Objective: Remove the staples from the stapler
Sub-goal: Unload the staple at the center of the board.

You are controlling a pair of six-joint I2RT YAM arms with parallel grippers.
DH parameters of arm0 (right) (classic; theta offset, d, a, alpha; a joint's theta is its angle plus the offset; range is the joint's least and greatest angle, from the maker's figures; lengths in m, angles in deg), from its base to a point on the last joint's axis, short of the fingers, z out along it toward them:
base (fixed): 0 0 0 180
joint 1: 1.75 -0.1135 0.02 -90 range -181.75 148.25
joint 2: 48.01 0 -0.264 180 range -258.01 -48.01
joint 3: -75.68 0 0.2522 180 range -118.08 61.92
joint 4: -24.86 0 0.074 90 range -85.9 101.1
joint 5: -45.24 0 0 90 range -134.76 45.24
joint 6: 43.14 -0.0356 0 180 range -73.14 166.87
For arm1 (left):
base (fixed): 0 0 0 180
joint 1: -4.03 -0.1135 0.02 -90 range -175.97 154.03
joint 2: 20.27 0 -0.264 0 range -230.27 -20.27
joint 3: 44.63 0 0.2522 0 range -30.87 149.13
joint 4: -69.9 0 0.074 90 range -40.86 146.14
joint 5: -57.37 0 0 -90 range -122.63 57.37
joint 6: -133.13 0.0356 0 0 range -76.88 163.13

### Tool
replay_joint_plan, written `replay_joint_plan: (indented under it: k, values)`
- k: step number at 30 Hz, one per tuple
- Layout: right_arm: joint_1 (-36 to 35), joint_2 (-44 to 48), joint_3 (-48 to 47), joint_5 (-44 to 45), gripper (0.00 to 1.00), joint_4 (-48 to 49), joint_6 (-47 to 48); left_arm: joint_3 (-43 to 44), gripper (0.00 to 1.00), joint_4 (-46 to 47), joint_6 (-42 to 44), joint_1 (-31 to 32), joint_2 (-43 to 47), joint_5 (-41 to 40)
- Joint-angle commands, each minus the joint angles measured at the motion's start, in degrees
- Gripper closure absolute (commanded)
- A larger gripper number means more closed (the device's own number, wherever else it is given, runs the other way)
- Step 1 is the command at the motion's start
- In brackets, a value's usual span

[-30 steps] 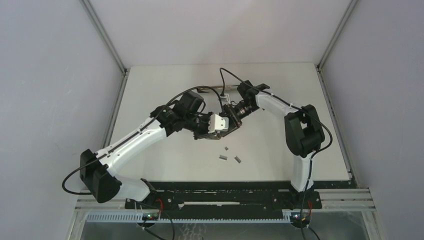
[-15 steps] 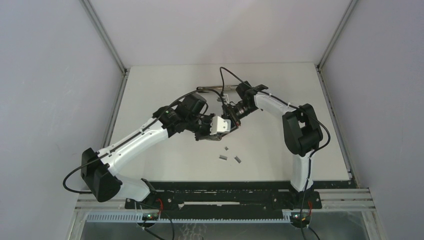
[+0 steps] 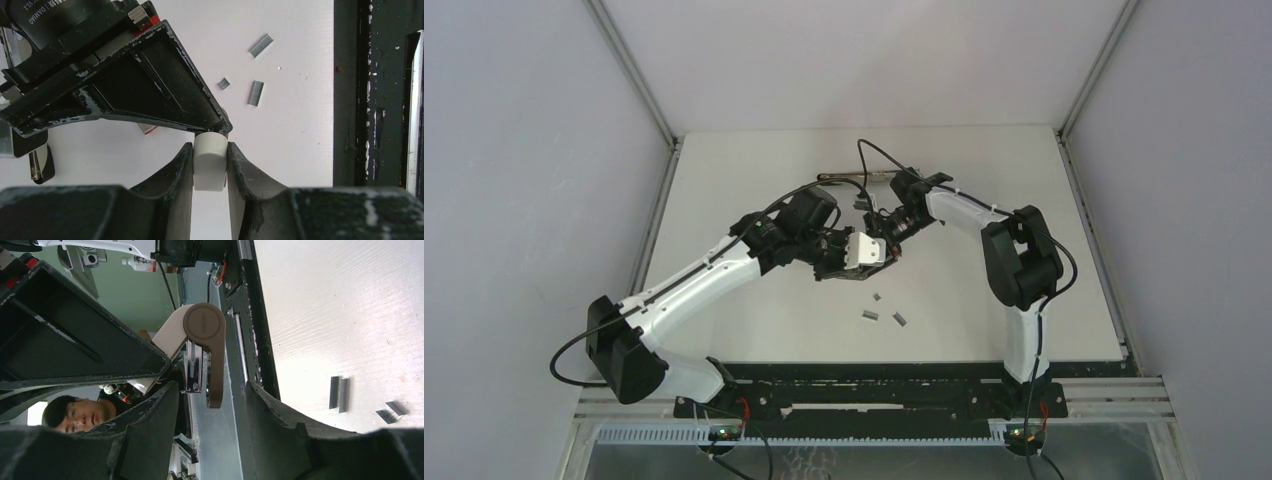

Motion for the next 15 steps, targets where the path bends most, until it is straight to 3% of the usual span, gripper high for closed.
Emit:
replay_joint_plan:
  k: [1, 9, 15]
  values:
    - [-0.84, -0.35, -1.26, -2.38, 0.48, 1.4, -0.94, -0.22, 1.0, 2.46, 0.13, 0.43, -0.03, 0.2]
    - [-1.48, -1.41, -1.32, -3.12, 0.49, 1.81, -1.94, -0.05, 1.0, 2.51, -0.15, 0.7, -0.19, 0.12]
    - [-1.94, -2.04, -1.35, -4.26, 0.55, 2.4, -2.86, -0.07, 1.0, 2.62, -0.24, 1.03, -0.45, 0.12]
